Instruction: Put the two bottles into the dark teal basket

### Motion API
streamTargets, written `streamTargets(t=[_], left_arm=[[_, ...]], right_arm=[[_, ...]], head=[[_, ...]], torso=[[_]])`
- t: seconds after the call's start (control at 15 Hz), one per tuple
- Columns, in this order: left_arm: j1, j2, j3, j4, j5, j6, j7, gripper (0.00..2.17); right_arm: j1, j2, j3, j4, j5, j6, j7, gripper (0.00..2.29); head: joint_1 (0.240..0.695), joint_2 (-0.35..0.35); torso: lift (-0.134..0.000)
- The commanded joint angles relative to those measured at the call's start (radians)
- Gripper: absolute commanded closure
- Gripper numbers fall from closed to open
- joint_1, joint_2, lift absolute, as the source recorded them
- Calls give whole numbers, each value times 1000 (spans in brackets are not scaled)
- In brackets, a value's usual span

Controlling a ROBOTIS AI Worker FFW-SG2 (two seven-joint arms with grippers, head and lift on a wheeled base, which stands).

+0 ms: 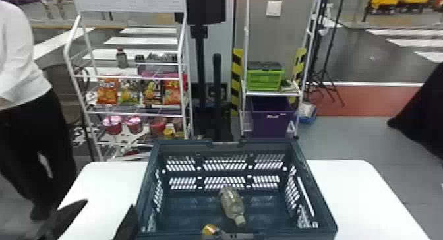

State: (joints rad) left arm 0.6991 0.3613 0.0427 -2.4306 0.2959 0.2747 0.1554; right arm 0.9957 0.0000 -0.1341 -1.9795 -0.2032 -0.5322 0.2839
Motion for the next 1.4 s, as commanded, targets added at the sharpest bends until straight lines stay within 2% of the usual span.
streamTargets(t=[0.0,0.07,0.13,0.27,0.4,0.67,1.33], left_arm=[[135,-31,2,50,-14,-242,39,100],[188,-45,2,87,-23,-377,55,100],[229,-68,0,114,-34,-450,52,100],[281,-93,-20,173,-47,-539,55,97],[296,-94,-67,219,-61,-598,92,97],[287,-87,-172,274,-107,-607,185,83],[278,-79,-210,292,-116,-619,214,80]], right_arm=[[3,1,5,-55,13,90,0,83],[4,1,8,-64,19,96,0,83],[4,1,13,-71,22,102,0,83],[4,1,16,-84,30,120,0,83],[6,1,16,-93,31,120,0,83],[20,1,28,-101,54,117,1,83],[26,1,39,-101,53,105,24,83]], head=[[499,0],[499,0],[499,0],[499,0],[499,0],[499,0],[499,0]], torso=[[0],[0],[0],[0],[0],[0],[0]])
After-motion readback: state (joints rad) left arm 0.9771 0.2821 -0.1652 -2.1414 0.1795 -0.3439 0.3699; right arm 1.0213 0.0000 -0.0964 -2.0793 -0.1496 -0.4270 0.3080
